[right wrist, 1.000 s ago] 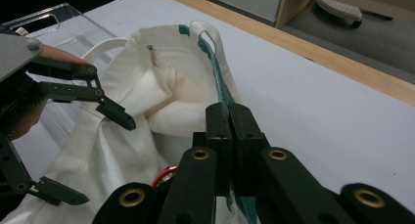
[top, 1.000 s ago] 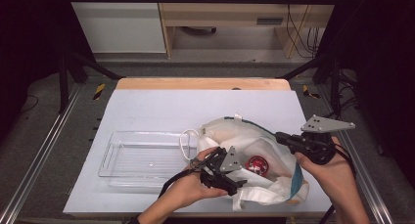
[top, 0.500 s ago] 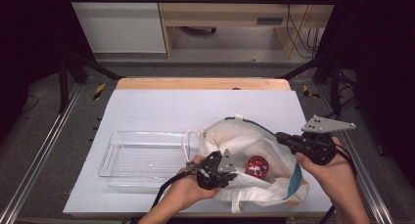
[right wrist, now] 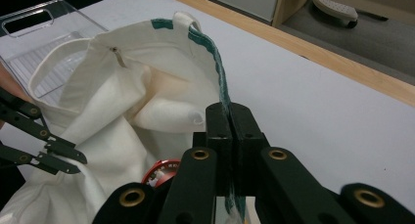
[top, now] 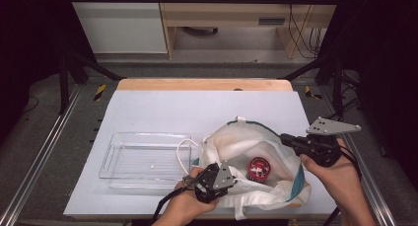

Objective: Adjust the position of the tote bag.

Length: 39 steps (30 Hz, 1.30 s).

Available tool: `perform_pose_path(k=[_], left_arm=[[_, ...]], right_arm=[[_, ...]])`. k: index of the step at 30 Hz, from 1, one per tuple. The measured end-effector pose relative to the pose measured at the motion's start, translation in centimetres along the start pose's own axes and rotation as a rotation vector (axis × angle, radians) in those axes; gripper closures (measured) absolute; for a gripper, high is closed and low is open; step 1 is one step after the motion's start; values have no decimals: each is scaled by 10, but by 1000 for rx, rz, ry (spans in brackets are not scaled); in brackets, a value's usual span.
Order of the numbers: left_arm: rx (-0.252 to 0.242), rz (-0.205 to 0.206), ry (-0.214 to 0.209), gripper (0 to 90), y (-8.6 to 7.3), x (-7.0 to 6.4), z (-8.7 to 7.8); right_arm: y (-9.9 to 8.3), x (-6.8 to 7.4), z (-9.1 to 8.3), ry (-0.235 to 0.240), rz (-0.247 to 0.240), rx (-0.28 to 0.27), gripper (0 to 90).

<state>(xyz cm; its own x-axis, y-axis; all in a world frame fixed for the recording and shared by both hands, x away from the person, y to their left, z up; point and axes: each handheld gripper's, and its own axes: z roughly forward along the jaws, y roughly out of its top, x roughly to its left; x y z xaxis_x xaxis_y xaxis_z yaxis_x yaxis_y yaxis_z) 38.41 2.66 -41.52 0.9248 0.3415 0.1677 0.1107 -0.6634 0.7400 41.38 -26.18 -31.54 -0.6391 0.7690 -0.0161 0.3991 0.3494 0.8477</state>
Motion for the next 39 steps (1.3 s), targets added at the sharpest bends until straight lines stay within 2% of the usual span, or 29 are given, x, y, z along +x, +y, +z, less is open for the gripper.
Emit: perform_pose_path(k=[2,4,6,8,9,15,17,20,24,25,26,27,29,31,34,38,39], left_arm=[[-11,0,3,858,-3,-4,0],[-23,-6,2,859,-6,-6,0],[-27,-12,-3,861,-9,-7,0],[-35,-23,-2,864,-13,-8,1],[-31,-15,-3,864,-15,-8,1],[-40,-20,1,864,-24,-15,3],[-37,-27,-9,867,-28,-17,5],[-43,-35,-14,867,-30,-17,5],[-49,-39,-12,868,-31,-18,5],[-50,-39,-13,867,-32,-18,5],[-49,-40,-14,867,-32,-17,5],[-48,-40,-15,867,-32,-17,5],[-51,-40,-20,867,-32,-17,5],[-53,-41,-20,867,-33,-17,5],[-54,-40,-18,867,-33,-17,5],[-57,-42,-18,867,-33,-17,5],[-60,-45,-17,867,-33,-16,5]], right_arm=[[-1,1,2,8,-25,10,877],[-1,1,2,8,-27,11,872],[-1,2,4,2,-32,19,870],[-2,3,8,-14,-57,31,879],[-3,4,8,-19,-60,36,880],[-17,3,11,-25,-55,60,882],[-30,0,16,-22,-56,81,880],[-40,-5,19,-9,-56,78,879],[-42,-10,21,-3,-46,75,864],[-39,-11,21,1,-49,78,818],[-39,-11,21,1,-49,78,818],[-34,-10,21,4,-62,76,753],[-31,-10,21,1,-72,78,721],[-20,-9,21,-1,-93,64,630],[-13,-9,23,-5,-106,68,590],[-3,-9,35,-9,-129,91,533],[-2,-9,42,-10,-139,113,526]])
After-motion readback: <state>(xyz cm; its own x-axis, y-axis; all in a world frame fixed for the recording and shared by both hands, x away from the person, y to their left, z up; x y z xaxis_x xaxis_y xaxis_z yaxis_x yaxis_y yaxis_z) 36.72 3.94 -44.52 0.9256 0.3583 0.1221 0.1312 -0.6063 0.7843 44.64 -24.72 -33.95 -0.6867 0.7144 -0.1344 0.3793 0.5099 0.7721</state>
